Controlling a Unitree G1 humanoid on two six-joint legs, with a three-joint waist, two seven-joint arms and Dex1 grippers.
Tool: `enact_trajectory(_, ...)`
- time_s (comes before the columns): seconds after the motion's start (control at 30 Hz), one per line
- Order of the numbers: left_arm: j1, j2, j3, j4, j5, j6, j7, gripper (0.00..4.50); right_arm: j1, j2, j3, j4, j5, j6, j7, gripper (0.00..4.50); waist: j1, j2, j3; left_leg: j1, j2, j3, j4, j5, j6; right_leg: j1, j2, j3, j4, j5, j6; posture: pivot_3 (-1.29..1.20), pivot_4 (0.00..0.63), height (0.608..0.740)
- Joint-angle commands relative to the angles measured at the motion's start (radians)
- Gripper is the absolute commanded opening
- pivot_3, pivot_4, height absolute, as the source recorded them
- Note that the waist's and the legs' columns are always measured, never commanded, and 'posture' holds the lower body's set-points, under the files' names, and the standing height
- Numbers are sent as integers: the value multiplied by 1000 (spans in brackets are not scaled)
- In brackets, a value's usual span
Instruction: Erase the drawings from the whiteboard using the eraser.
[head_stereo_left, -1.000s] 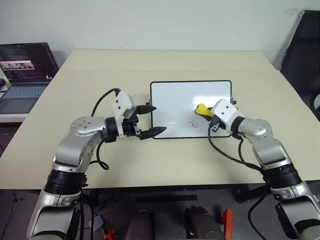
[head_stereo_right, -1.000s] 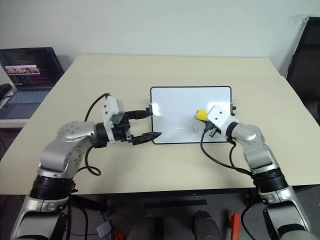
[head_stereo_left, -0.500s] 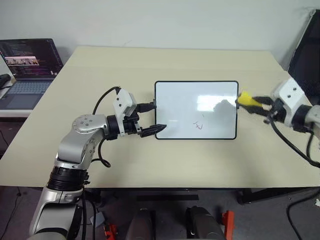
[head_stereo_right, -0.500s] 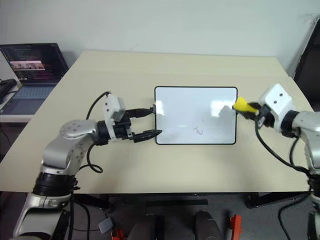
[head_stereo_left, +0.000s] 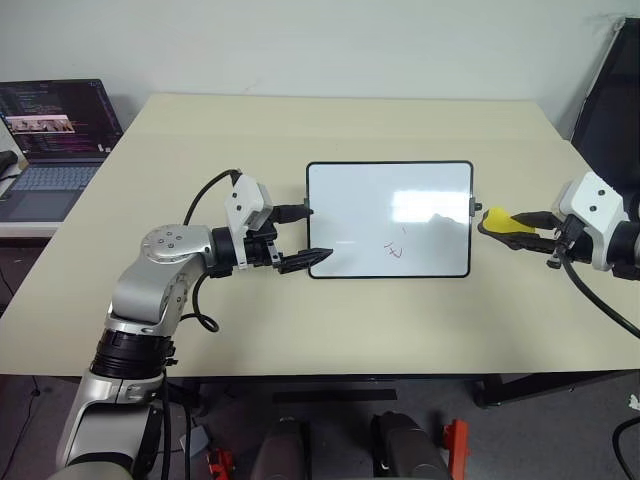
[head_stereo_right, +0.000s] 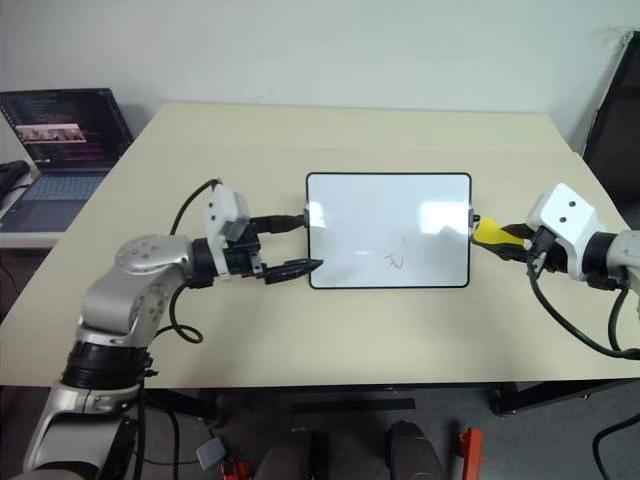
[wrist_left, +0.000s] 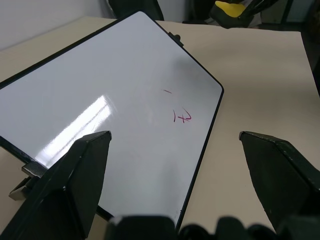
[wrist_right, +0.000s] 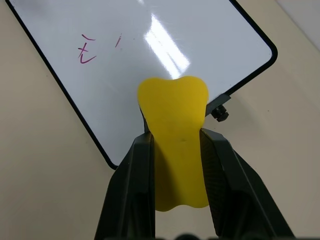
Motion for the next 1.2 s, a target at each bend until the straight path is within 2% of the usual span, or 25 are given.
enact_trajectory(0.03, -8, 15, 15, -40, -9, 4, -3, 4500, -17, -8, -1, -23, 5, -15, 1, 961, 0, 0, 0, 0, 0, 0, 0, 0, 0, 0, 0, 0, 0, 0, 0, 0, 150, 740)
enact_trajectory(0.47, 2, 22, 19, -52, -8, 8, 8, 4500, -58, 12, 16, -2, 13, -24, -17, 961, 2, 0, 0, 0, 0, 0, 0, 0, 0, 0, 0, 0, 0, 0, 0, 0, 150, 740)
enact_trajectory(0.57, 6, 21, 19, -51, -7, 5, 9, 4500, -103, 63, 17, 5, 15, -24, -64, 961, -1, 0, 0, 0, 0, 0, 0, 0, 0, 0, 0, 0, 0, 0, 0, 0, 150, 740)
enact_trajectory(0.63, 7, 19, 17, -48, -5, 3, 10, 4500, -144, 137, 34, 3, 10, -27, -126, 961, -3, 0, 0, 0, 0, 0, 0, 0, 0, 0, 0, 0, 1, 0, 0, 0, 150, 740)
enact_trajectory(0.73, 4, 9, 9, -42, 0, -1, 14, 4500, -179, 326, 115, 1, -49, -38, -289, 961, -9, 0, 0, 1, 1, 0, 1, 0, 0, 0, 1, 0, 1, 1, -1, 0, 150, 740)
enact_trajectory(0.83, 1, 3, 10, -43, -2, -1, 17, 4500, -195, 448, 197, 76, -169, -85, -431, 961, -9, 0, 0, 0, 0, -1, 0, 0, 0, -1, 1, 0, 2, 3, -4, 0, 150, 740)
enact_trajectory(0.93, 11, 7, 14, -46, -3, -1, 14, 4500, -209, 486, 234, 123, -228, -109, -482, 961, 2, 0, 0, -2, -1, 0, 1, 0, 0, -2, 0, 0, 2, 3, -5, 0, 150, 740)
enact_trajectory(1.2, 10, 9, 14, -45, -1, -1, 14, 4500, -199, 485, 355, 220, -361, -144, -471, 960, 5, 0, 0, 0, -1, 0, 0, 0, 0, -1, 0, 0, 2, 3, -5, 0, 150, 740)
